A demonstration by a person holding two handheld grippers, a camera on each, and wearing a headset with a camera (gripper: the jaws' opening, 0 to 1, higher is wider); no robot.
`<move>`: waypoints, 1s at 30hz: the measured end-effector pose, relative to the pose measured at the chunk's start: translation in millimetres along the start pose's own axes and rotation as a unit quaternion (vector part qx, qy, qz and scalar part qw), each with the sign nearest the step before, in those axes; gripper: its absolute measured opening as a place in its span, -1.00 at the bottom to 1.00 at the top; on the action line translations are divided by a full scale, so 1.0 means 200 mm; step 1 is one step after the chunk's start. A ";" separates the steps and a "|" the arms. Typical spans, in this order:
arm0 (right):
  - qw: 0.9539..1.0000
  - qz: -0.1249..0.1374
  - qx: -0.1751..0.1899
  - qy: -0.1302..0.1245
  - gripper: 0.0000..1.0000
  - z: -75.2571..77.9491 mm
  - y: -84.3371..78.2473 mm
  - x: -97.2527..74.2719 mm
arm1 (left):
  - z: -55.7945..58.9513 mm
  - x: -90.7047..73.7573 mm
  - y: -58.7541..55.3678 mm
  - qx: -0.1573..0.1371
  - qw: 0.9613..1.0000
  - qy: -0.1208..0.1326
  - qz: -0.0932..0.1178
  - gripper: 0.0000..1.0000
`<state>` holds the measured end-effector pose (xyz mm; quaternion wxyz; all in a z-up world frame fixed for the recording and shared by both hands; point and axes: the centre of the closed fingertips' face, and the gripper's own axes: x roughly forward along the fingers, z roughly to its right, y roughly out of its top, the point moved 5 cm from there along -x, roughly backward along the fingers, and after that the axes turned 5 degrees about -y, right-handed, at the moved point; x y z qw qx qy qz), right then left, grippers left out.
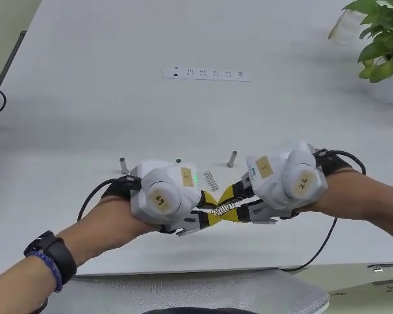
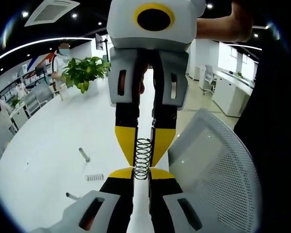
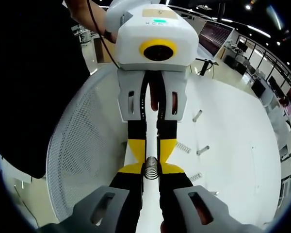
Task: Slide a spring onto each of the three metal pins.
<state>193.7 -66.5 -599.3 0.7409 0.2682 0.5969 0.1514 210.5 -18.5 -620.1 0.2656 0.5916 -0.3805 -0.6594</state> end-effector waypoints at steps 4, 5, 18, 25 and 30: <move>1.000 0.002 0.003 0.000 -0.83 0.00 0.00 0.00 | 0.00 -0.01 -0.02 -0.006 1.000 0.004 0.000 -0.93; 1.000 0.001 0.003 -0.001 -0.83 0.00 0.00 0.00 | 0.00 -0.02 -0.03 -0.009 1.000 0.007 0.000 -0.92; 1.000 -0.005 0.010 0.000 -0.83 0.01 -0.03 0.02 | -0.05 -0.13 -0.11 -0.060 0.997 0.042 0.013 -0.72; 1.000 -0.009 0.011 -0.002 -0.83 0.03 -0.04 0.03 | -0.09 -0.20 -0.16 -0.082 0.994 0.068 0.018 -0.65; 1.000 -0.008 0.013 0.001 -0.83 0.03 -0.04 0.04 | -0.11 -0.25 -0.20 -0.095 0.991 0.086 0.020 -0.64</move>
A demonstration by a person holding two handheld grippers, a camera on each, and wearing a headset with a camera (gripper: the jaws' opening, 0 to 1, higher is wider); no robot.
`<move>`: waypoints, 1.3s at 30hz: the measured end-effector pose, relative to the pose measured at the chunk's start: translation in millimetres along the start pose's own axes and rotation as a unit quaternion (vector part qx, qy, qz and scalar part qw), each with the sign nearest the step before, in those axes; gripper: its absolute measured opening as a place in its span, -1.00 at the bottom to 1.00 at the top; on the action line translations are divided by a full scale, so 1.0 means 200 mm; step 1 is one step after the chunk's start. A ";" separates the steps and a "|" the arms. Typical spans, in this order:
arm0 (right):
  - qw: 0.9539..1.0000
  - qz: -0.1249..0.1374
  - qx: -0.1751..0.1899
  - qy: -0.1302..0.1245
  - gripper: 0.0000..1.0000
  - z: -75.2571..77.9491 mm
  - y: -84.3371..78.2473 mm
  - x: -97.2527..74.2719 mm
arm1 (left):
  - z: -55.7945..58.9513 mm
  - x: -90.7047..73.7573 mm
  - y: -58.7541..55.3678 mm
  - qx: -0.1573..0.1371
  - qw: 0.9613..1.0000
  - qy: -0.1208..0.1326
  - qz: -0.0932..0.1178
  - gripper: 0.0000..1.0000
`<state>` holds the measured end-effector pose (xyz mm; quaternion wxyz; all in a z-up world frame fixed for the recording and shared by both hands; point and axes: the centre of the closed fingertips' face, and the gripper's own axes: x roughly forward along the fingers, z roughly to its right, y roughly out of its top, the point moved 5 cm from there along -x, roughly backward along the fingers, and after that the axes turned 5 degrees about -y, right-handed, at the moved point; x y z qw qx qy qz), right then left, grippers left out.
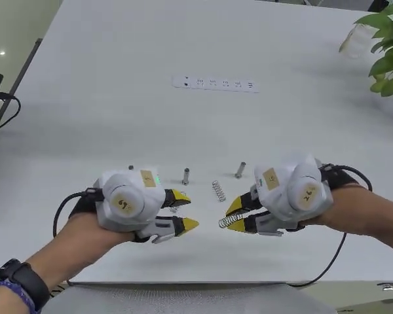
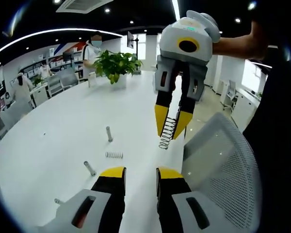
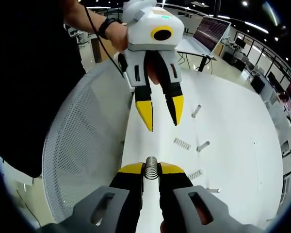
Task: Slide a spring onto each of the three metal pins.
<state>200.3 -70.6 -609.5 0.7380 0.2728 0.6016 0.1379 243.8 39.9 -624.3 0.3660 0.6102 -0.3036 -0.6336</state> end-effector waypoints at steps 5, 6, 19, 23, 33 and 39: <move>1.000 -0.006 0.003 0.001 -0.83 0.01 -0.02 0.02 | -0.04 -0.05 -0.06 -0.019 1.000 0.022 0.001 -0.61; 1.000 -0.011 0.006 0.000 -0.83 0.01 -0.02 0.03 | -0.04 -0.06 -0.07 -0.022 0.999 0.024 0.001 -0.60; 0.999 -0.038 0.020 0.002 -0.83 0.04 -0.09 0.13 | -0.11 -0.18 -0.22 -0.068 0.995 0.074 0.003 -0.49; 0.999 -0.042 0.027 0.005 -0.83 0.05 -0.09 0.15 | -0.12 -0.23 -0.25 -0.077 0.993 0.087 0.005 -0.44; 0.998 -0.050 0.025 0.006 -0.83 0.10 -0.06 0.21 | -0.13 -0.35 -0.31 -0.097 0.989 0.115 0.006 -0.36; 0.998 -0.050 0.022 0.007 -0.83 0.13 -0.02 0.23 | -0.14 -0.41 -0.34 -0.110 0.985 0.133 0.006 -0.29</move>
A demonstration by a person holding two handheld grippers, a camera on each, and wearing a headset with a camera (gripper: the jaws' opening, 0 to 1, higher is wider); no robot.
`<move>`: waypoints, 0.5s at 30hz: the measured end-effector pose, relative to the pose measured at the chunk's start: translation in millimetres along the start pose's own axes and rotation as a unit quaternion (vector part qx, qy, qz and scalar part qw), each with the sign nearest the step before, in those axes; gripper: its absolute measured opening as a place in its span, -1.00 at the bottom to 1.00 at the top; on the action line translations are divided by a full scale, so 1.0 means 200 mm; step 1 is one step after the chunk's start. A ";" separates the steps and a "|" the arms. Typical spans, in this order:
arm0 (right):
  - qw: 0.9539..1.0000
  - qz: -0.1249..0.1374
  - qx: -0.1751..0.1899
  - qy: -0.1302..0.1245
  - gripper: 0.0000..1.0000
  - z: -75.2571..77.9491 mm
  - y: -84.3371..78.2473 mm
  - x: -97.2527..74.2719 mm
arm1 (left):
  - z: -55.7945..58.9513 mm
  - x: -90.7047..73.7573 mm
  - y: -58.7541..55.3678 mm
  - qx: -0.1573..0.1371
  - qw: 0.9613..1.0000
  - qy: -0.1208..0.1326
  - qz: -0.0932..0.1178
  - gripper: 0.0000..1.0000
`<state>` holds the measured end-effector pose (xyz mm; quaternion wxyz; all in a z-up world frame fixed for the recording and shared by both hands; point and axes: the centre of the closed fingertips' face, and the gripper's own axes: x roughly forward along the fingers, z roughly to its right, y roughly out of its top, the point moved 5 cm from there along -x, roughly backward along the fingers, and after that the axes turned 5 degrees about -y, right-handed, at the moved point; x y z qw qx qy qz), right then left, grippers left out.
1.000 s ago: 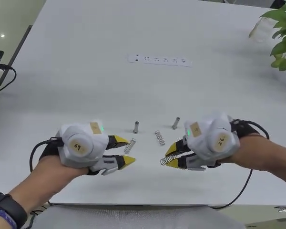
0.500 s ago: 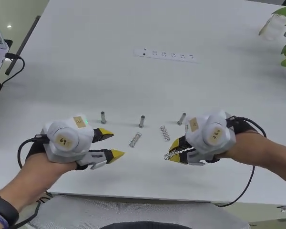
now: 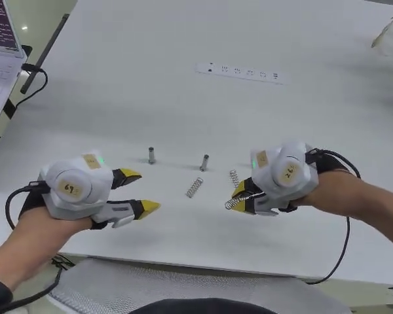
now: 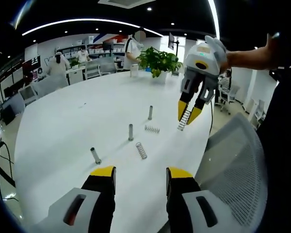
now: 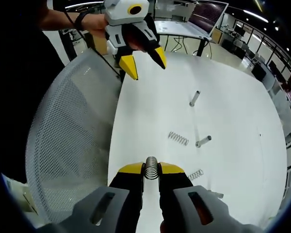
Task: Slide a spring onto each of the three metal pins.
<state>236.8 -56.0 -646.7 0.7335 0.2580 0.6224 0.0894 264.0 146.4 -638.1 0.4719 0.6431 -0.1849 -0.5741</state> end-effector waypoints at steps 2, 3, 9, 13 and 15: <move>1.000 -0.001 -0.003 0.001 -0.83 0.02 0.02 0.01 | -0.01 -0.02 -0.01 -0.005 1.000 0.006 0.001 -0.25; 1.000 -0.001 -0.006 0.001 -0.83 0.03 0.04 0.02 | -0.02 -0.03 -0.01 -0.007 1.000 0.010 0.001 -0.24; 1.000 0.002 -0.007 0.001 -0.83 0.06 0.10 0.06 | -0.05 -0.08 -0.04 -0.019 1.000 0.024 0.004 -0.16; 1.000 0.005 -0.003 0.000 -0.83 0.09 0.15 0.09 | -0.07 -0.10 -0.06 -0.024 0.999 0.033 0.009 -0.09; 1.000 0.008 0.002 -0.002 -0.83 0.11 0.18 0.11 | -0.08 -0.11 -0.07 -0.028 0.999 0.037 0.009 -0.04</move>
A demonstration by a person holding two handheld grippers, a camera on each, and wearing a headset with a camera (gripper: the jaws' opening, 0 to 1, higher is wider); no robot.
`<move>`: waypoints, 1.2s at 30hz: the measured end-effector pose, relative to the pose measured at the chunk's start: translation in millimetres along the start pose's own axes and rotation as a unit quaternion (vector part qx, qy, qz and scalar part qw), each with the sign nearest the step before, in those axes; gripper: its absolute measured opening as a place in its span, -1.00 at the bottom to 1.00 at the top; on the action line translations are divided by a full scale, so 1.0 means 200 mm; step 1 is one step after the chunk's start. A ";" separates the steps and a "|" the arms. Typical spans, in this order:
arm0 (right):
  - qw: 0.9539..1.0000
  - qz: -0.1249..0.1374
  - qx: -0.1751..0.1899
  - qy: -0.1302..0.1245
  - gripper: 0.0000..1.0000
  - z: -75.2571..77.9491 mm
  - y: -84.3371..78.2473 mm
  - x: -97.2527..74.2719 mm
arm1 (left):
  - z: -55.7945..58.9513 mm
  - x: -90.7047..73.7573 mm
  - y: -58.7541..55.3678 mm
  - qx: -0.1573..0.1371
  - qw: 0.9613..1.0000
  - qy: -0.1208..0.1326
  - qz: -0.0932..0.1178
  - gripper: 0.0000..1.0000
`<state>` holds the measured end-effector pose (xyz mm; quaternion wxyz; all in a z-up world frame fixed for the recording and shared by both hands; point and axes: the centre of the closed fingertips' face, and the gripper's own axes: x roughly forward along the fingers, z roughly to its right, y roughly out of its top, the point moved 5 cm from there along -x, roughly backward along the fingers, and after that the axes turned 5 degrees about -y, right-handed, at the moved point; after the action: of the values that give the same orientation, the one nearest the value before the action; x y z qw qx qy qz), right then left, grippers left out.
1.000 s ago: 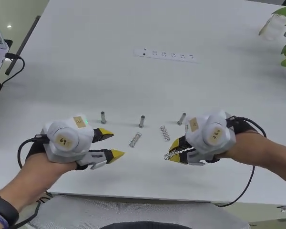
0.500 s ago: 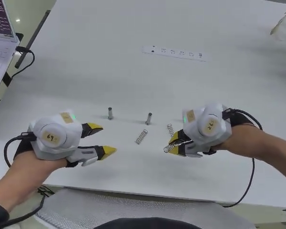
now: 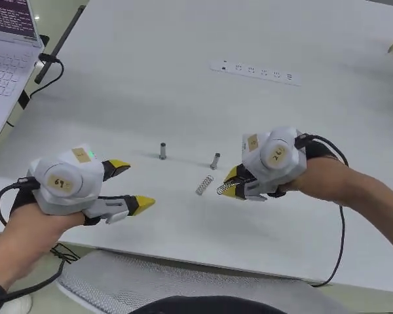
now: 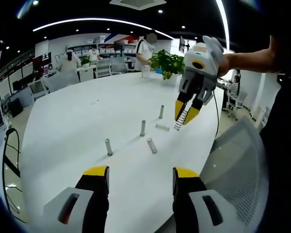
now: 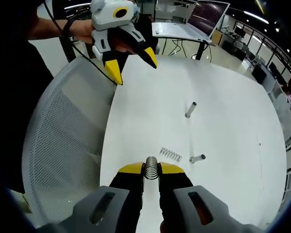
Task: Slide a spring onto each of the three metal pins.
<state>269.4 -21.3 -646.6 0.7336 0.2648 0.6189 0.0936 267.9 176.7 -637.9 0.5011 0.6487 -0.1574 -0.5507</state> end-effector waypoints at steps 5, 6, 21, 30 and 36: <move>1.000 0.003 0.001 -0.001 -0.83 0.04 0.07 0.04 | -0.02 -0.03 -0.02 -0.004 1.000 0.005 0.001 0.02; 1.000 0.005 0.005 0.000 -0.83 0.05 0.08 0.05 | -0.02 -0.03 -0.02 -0.005 1.000 0.006 0.002 0.03; 1.000 0.002 0.001 0.005 -0.83 0.14 0.23 0.17 | -0.08 -0.09 -0.05 -0.047 0.998 0.013 0.030 0.18; 1.000 -0.005 -0.008 0.003 -0.83 0.20 0.29 0.21 | -0.09 -0.09 -0.07 -0.059 0.998 0.012 0.033 0.25; 1.000 -0.012 -0.014 0.004 -0.82 0.23 0.30 0.24 | -0.10 -0.09 -0.09 -0.061 0.998 0.014 0.028 0.32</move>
<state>335.8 39.2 -652.9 0.7357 0.2468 0.6236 0.0950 272.7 208.1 -643.8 0.5571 0.6203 -0.1345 -0.5356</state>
